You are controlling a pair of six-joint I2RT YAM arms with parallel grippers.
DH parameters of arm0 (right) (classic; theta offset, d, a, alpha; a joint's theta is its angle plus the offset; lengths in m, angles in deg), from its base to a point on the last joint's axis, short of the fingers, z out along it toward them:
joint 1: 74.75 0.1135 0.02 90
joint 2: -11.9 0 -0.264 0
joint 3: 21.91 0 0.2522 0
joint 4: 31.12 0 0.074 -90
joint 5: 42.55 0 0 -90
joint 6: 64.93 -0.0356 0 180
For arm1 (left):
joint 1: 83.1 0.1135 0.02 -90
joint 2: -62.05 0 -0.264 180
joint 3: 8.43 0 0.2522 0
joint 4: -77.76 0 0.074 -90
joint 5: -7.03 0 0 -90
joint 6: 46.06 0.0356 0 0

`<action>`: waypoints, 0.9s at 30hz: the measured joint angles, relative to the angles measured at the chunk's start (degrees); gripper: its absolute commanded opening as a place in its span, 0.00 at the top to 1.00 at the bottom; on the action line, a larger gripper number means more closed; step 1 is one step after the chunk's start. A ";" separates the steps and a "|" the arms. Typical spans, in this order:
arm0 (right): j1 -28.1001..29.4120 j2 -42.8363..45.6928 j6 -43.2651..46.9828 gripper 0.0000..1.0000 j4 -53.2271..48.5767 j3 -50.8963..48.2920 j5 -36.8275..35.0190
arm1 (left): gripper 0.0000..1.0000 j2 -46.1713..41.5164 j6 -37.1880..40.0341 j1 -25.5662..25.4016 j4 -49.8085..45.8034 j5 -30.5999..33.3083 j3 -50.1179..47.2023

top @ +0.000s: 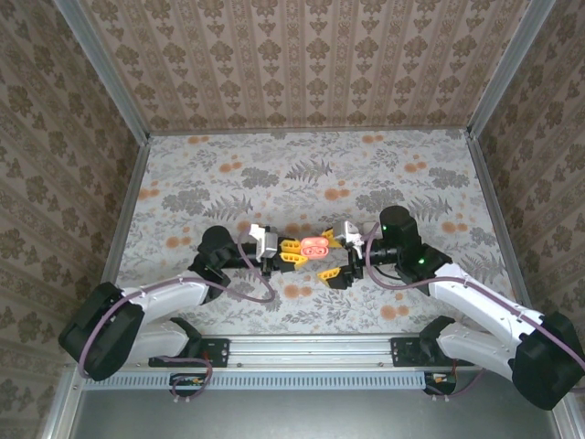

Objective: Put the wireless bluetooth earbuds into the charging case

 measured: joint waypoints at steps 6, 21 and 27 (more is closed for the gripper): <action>0.00 0.07 -0.63 0.20 2.36 0.02 0.44 | 0.97 1.46 -0.68 0.00 0.02 -0.02 0.42; 0.00 10.25 -1.16 0.25 4.04 -1.53 -0.26 | 0.97 1.60 -1.68 0.02 -0.39 2.67 0.74; -0.48 13.46 -6.64 0.25 3.67 -5.38 -13.70 | 0.96 1.79 -3.91 0.09 -10.99 8.24 3.91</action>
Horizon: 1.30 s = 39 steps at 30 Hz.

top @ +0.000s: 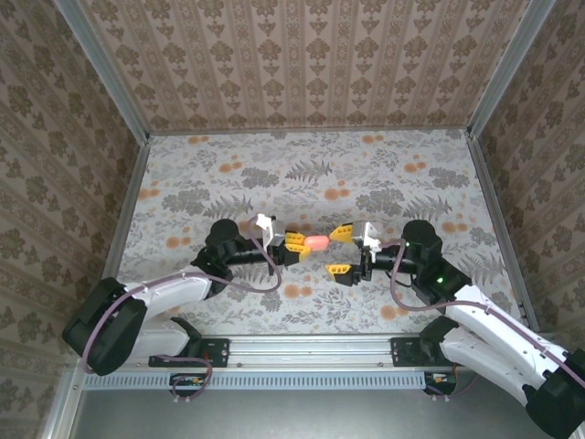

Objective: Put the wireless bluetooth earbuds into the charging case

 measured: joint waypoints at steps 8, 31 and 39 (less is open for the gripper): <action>-2.54 -5.95 -13.46 0.24 -8.70 0.87 -21.42 | 0.96 8.28 -14.32 2.27 -11.87 6.97 6.84; -7.87 -9.46 -24.13 0.20 -19.65 1.92 -35.23 | 0.90 41.75 -53.62 1.62 -16.33 11.17 28.09; -8.11 -9.46 -24.04 0.20 -19.54 1.25 -34.18 | 0.83 44.54 -57.55 0.96 -16.94 11.28 32.02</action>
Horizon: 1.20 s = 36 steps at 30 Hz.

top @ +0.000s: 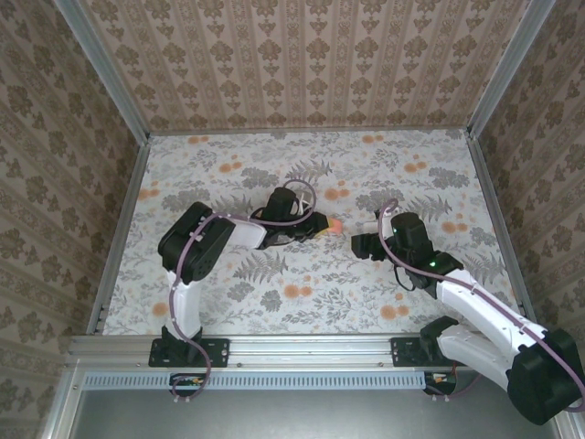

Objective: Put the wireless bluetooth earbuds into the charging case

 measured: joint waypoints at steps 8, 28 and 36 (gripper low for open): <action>-0.22 0.50 0.02 0.19 0.04 -0.11 0.24 | 0.67 0.20 0.04 0.04 -5.49 0.26 1.44; -4.59 0.79 3.04 0.01 2.21 -0.35 -1.97 | 0.00 -20.06 22.36 7.39 -41.35 16.65 1.86; -14.38 -2.67 4.50 0.00 9.49 -0.81 -6.38 | 0.00 -42.42 40.52 14.80 -41.97 42.60 -6.34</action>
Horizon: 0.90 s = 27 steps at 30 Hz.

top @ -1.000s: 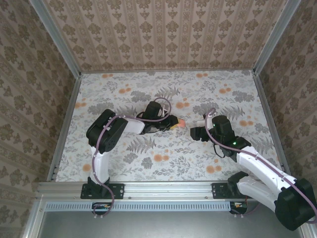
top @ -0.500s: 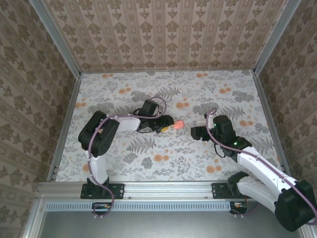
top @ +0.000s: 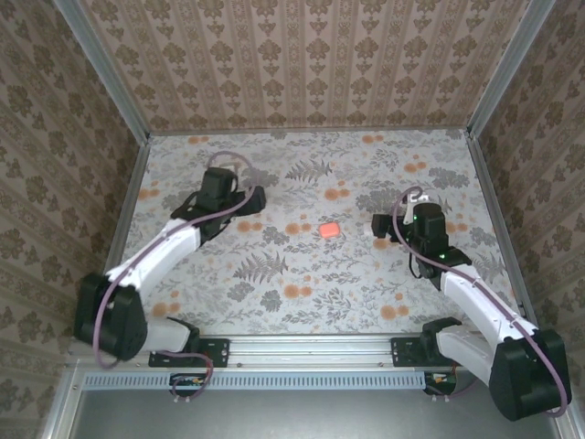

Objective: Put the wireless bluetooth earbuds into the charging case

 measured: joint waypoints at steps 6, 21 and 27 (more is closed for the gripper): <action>-3.78 -0.79 5.05 0.00 8.09 -3.08 -2.89 | 0.00 -12.92 14.27 6.58 9.81 14.08 -19.47; -8.61 -20.35 10.38 0.00 35.41 -7.67 -0.11 | 0.00 -6.29 20.94 25.07 52.41 6.25 -40.63; -8.90 -30.86 10.38 0.00 42.64 -6.69 1.27 | 0.00 14.43 23.41 24.52 70.79 0.37 -38.45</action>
